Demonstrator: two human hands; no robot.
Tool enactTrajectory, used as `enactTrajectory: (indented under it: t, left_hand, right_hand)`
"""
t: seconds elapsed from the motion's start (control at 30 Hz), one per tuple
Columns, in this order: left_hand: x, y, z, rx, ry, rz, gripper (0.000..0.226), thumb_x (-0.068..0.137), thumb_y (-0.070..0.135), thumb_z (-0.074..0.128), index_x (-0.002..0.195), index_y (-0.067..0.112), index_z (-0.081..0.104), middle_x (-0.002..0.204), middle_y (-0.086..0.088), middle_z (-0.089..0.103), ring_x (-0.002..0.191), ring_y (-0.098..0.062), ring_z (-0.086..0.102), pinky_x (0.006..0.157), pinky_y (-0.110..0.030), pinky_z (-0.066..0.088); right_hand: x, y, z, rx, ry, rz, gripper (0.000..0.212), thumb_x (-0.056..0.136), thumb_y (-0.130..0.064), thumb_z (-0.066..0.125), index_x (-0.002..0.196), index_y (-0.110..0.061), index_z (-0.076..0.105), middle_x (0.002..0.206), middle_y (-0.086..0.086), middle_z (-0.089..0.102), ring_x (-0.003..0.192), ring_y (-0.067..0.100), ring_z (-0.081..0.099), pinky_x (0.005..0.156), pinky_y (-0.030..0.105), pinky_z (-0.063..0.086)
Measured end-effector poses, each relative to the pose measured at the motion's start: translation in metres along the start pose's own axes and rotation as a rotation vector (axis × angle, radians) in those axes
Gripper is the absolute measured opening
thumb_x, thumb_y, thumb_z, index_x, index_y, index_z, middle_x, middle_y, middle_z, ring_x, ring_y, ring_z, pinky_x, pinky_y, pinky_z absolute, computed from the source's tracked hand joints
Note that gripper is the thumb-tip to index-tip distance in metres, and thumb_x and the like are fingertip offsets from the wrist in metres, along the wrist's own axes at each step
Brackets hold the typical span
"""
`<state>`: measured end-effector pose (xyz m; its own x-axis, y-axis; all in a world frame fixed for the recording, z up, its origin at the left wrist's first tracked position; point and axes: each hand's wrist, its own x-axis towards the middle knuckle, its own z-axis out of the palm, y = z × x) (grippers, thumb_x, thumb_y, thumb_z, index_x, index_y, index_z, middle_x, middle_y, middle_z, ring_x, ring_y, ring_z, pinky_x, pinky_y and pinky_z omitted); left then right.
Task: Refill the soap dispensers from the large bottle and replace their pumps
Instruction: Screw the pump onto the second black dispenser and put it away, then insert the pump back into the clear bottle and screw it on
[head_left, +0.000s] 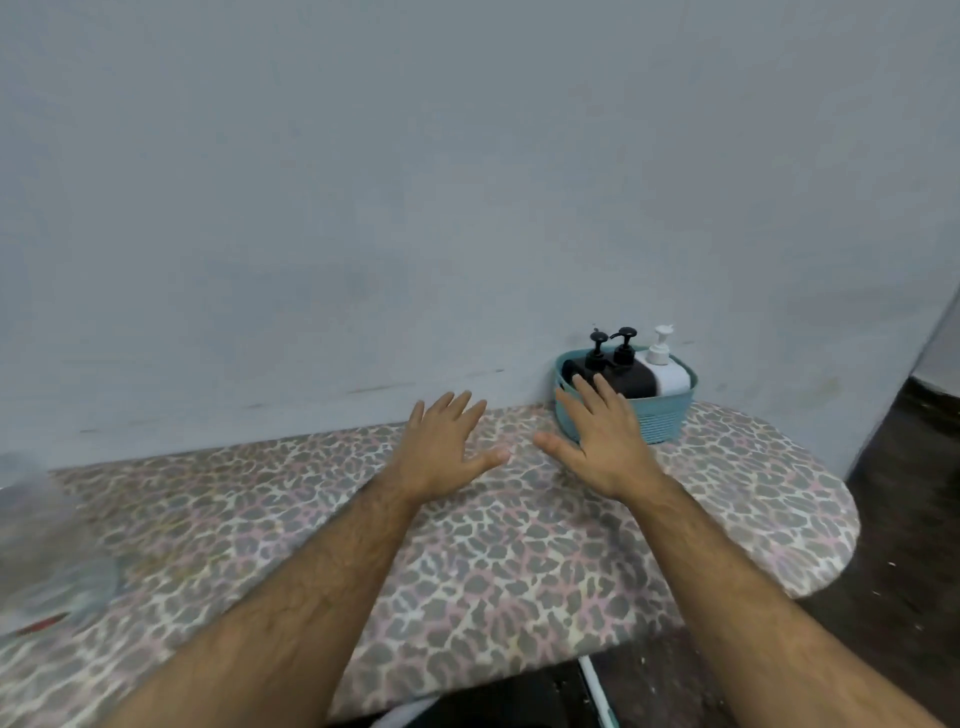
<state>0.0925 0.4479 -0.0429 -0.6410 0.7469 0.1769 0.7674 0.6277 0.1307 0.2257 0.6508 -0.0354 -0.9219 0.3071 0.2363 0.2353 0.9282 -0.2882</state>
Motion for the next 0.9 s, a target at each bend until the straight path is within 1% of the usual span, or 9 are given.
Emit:
enactTrajectory:
  t: [0.1, 0.17, 0.27, 0.4, 0.53, 0.63, 0.77, 0.9]
  left_hand:
    - [-0.045, -0.018, -0.007, 0.027, -0.024, -0.042, 0.095, 0.082, 0.085, 0.023, 0.157, 0.028, 0.014, 0.166, 0.001, 0.007, 0.152, -0.019, 0.002, 0.122, -0.049, -0.002]
    - [-0.078, -0.029, -0.013, 0.039, -0.029, -0.083, 0.092, 0.085, 0.082, 0.027, 0.157, 0.028, 0.013, 0.166, 0.000, 0.006, 0.152, -0.019, 0.001, 0.121, -0.047, -0.004]
    - [-0.126, -0.046, -0.021, 0.040, -0.039, -0.163, 0.092, 0.084, 0.082, 0.027, 0.157, 0.028, 0.012, 0.166, 0.000, 0.003, 0.152, -0.018, -0.001, 0.121, -0.047, -0.005]
    - [-0.186, -0.067, -0.037, 0.057, -0.024, -0.273, 0.094, 0.083, 0.083, 0.025, 0.157, 0.028, 0.012, 0.166, 0.000, 0.004, 0.152, -0.019, 0.000, 0.122, -0.049, -0.002]
    - [-0.243, -0.086, -0.052, 0.065, 0.011, -0.361, 0.096, 0.081, 0.085, 0.022, 0.157, 0.028, 0.011, 0.166, 0.000, 0.004, 0.152, -0.019, 0.001, 0.122, -0.049, 0.000]
    - [-0.283, -0.103, -0.065, 0.082, 0.044, -0.426, 0.099, 0.078, 0.086, 0.020, 0.157, 0.028, 0.011, 0.166, 0.000, 0.007, 0.152, -0.019, 0.003, 0.122, -0.047, 0.001]
    - [-0.328, -0.127, -0.077, 0.094, 0.066, -0.502, 0.093, 0.083, 0.082, 0.027, 0.157, 0.028, 0.012, 0.166, -0.001, 0.008, 0.152, -0.019, 0.003, 0.121, -0.047, -0.001]
    - [-0.362, -0.147, -0.083, 0.094, 0.070, -0.571, 0.097, 0.080, 0.085, 0.023, 0.158, 0.028, 0.012, 0.166, -0.002, 0.009, 0.152, -0.019, 0.004, 0.122, -0.049, 0.001]
  right_hand:
    - [-0.013, -0.032, 0.018, 0.016, -0.053, -0.045, 0.119, 0.063, -0.099, -0.002, 0.157, -0.030, 0.018, 0.167, -0.001, 0.000, 0.152, 0.018, -0.012, 0.121, 0.047, -0.005]
    - [-0.021, -0.058, 0.031, 0.028, -0.086, -0.089, 0.117, 0.063, -0.098, -0.001, 0.158, -0.030, 0.016, 0.167, 0.000, -0.001, 0.152, 0.020, -0.010, 0.122, 0.048, -0.004]
    - [-0.034, -0.100, 0.048, 0.066, -0.134, -0.168, 0.113, 0.066, -0.095, 0.004, 0.158, -0.030, 0.014, 0.167, 0.001, -0.002, 0.152, 0.020, -0.012, 0.121, 0.048, -0.005]
    - [-0.050, -0.159, 0.064, 0.092, -0.170, -0.286, 0.119, 0.063, -0.098, 0.000, 0.158, -0.028, 0.016, 0.167, 0.003, 0.001, 0.153, 0.022, -0.009, 0.121, 0.048, -0.003]
    - [-0.065, -0.210, 0.074, 0.104, -0.211, -0.381, 0.116, 0.064, -0.094, 0.002, 0.158, -0.028, 0.014, 0.167, 0.003, 0.000, 0.153, 0.022, -0.009, 0.122, 0.049, -0.002]
    - [-0.074, -0.245, 0.080, 0.109, -0.238, -0.432, 0.117, 0.063, -0.094, 0.001, 0.159, -0.029, 0.012, 0.167, 0.002, -0.003, 0.152, 0.022, -0.011, 0.122, 0.049, -0.003]
    - [-0.084, -0.288, 0.091, 0.115, -0.249, -0.492, 0.116, 0.063, -0.094, 0.001, 0.159, -0.029, 0.011, 0.167, 0.003, -0.002, 0.152, 0.022, -0.010, 0.122, 0.049, -0.003]
    - [-0.094, -0.325, 0.102, 0.125, -0.266, -0.525, 0.113, 0.066, -0.093, 0.006, 0.159, -0.028, 0.013, 0.167, 0.003, -0.001, 0.153, 0.022, -0.008, 0.123, 0.048, -0.001]
